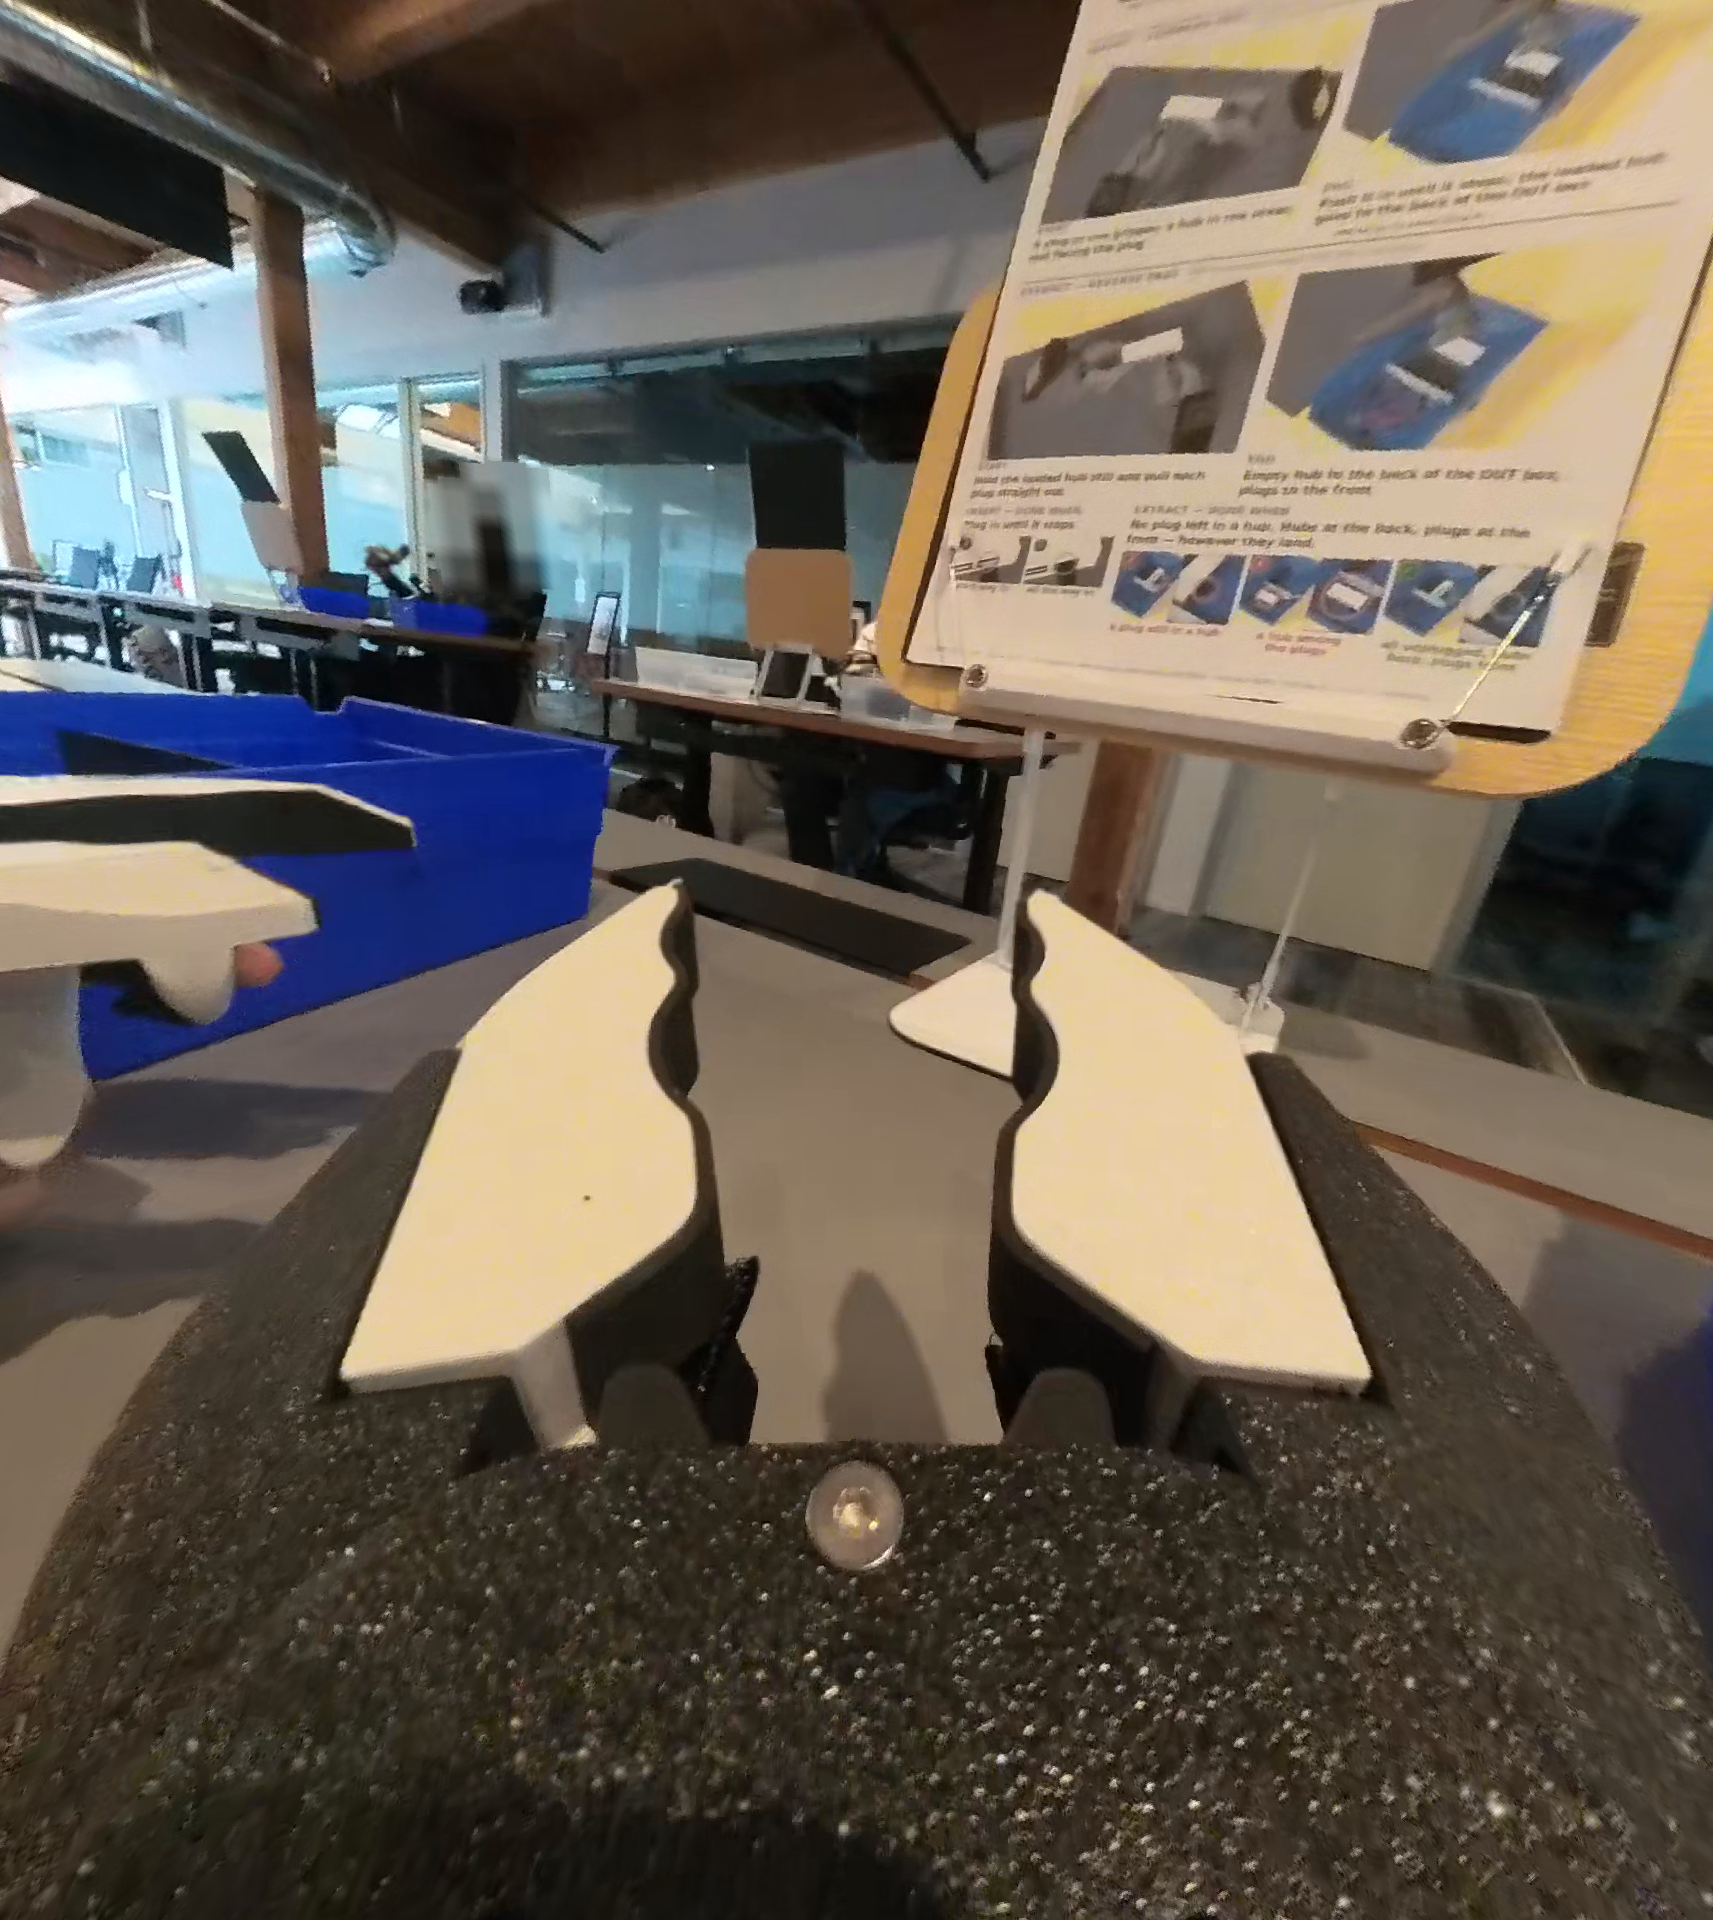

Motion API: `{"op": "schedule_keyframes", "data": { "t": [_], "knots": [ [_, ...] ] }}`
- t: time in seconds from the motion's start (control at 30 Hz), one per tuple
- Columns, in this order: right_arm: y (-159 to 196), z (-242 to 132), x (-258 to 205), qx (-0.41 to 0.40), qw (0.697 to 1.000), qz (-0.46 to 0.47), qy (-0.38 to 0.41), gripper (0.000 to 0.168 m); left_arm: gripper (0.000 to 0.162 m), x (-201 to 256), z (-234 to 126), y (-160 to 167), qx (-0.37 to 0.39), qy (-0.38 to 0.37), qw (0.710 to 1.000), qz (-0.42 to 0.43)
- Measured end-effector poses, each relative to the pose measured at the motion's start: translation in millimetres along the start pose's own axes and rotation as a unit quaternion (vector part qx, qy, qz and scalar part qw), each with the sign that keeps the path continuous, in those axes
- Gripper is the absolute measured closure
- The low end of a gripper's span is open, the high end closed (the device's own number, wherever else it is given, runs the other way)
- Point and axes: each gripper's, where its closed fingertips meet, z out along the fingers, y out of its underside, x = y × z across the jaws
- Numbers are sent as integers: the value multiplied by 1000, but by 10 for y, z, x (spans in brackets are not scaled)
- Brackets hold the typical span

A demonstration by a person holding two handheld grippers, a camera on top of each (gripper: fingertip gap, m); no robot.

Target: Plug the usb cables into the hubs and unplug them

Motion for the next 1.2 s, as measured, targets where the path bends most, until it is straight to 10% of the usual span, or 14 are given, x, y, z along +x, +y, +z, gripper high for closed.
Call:
{"op": "schedule_keyframes", "data": {
  "t": [0.77,1.2],
  "knots": [
    [-42,-8,133,16,999,5,29,130,162,198,-94,-251,47,-5,996,71],
    [-24,16,162,12,999,-4,40,137,93,-727,-423,-836,-63,-229,948,211]
  ]
}}
